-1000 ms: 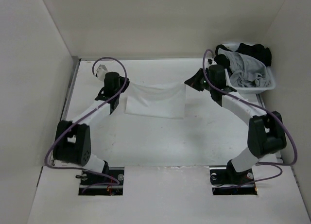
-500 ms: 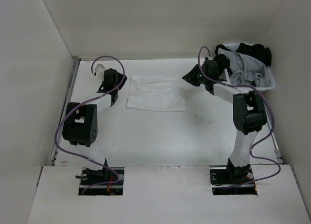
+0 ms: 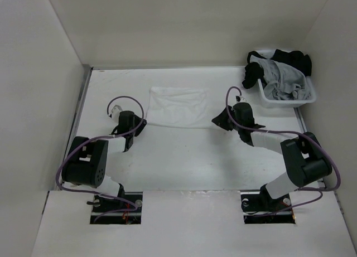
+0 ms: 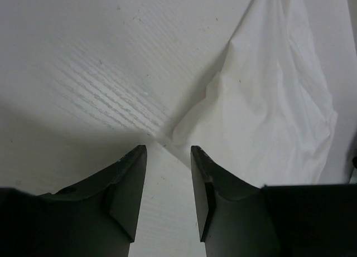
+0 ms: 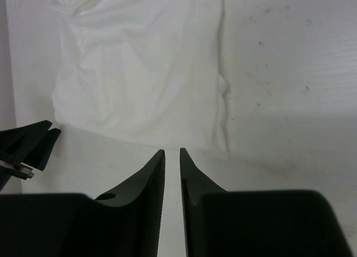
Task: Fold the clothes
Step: Fold the tank top
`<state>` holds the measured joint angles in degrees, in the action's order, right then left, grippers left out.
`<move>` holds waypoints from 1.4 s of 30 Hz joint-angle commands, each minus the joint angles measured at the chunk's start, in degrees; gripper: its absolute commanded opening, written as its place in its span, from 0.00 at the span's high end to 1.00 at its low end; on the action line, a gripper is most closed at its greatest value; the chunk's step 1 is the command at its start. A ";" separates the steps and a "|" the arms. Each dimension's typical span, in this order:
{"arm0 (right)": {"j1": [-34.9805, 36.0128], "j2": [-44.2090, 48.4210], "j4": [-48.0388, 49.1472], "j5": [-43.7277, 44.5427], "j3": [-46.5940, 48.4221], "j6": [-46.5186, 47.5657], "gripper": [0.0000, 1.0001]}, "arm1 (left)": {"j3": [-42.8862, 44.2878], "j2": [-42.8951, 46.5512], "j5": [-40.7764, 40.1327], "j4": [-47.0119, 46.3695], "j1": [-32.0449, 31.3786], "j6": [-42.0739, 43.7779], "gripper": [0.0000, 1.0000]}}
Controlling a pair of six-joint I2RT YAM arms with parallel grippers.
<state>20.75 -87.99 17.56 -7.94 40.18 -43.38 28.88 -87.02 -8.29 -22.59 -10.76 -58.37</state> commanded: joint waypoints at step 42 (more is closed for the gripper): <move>5.82 33.26 -11.00 3.36 -10.91 0.57 1.00 | -3.05 35.73 10.32 15.16 0.18 -0.79 1.00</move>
<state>23.22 -67.18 16.58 -6.94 30.09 -46.13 25.45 -63.66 0.12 -17.10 -10.20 -61.43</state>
